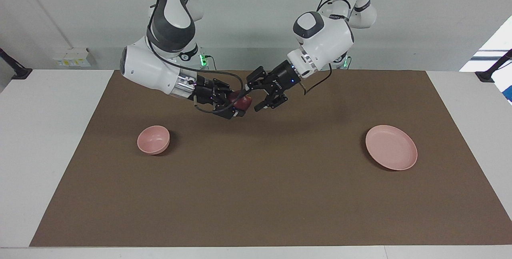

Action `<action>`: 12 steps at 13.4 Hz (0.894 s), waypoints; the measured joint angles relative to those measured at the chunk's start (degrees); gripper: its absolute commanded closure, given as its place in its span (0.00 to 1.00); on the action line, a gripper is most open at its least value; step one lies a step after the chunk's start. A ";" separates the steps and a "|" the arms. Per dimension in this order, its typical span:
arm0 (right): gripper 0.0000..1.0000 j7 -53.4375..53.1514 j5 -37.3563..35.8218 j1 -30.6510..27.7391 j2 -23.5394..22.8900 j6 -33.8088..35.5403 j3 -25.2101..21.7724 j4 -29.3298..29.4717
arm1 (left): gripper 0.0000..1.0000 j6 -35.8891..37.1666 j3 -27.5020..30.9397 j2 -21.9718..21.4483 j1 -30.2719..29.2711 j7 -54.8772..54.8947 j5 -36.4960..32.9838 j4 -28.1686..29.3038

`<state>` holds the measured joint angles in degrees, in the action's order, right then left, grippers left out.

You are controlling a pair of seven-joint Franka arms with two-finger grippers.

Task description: Move apple from plate to bowl

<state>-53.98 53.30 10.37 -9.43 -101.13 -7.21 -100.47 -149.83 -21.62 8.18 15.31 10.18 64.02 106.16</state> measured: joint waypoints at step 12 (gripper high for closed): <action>1.00 45.27 -41.50 -8.01 0.61 -3.14 -0.29 -5.69 | 0.00 17.42 1.94 0.25 -14.26 -1.23 -44.61 0.54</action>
<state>-8.71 11.80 2.36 -8.82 -104.27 -7.50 -106.16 -132.41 -19.68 8.43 1.05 8.95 19.41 106.70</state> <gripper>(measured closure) 0.194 0.000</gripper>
